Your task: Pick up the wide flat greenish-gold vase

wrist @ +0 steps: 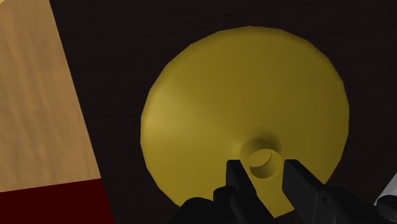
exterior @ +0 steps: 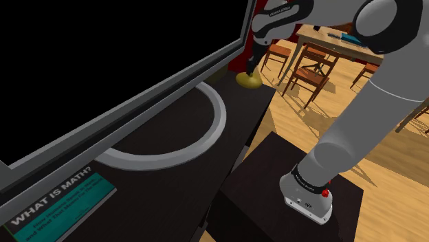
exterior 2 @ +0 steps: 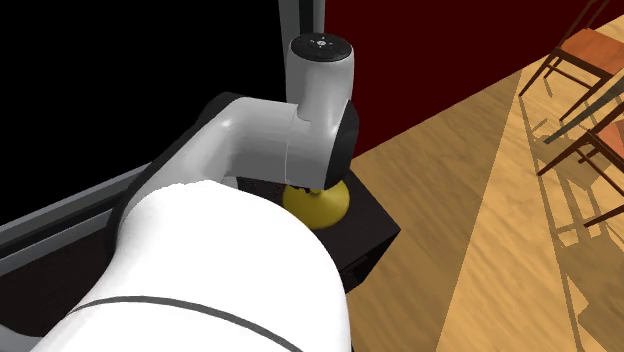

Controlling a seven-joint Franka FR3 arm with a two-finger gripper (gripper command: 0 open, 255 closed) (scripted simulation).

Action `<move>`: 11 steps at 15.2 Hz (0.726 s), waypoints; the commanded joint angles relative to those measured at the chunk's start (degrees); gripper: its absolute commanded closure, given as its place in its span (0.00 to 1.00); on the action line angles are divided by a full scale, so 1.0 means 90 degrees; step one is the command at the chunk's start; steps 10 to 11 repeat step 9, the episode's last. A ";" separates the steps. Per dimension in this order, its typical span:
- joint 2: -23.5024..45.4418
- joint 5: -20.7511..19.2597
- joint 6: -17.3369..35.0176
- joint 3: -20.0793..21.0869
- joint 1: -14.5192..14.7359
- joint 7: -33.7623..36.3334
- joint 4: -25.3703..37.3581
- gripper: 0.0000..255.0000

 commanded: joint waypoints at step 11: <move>-0.0244 -0.0114 -0.0682 0.0005 0.0013 0.0096 0.0454 1.00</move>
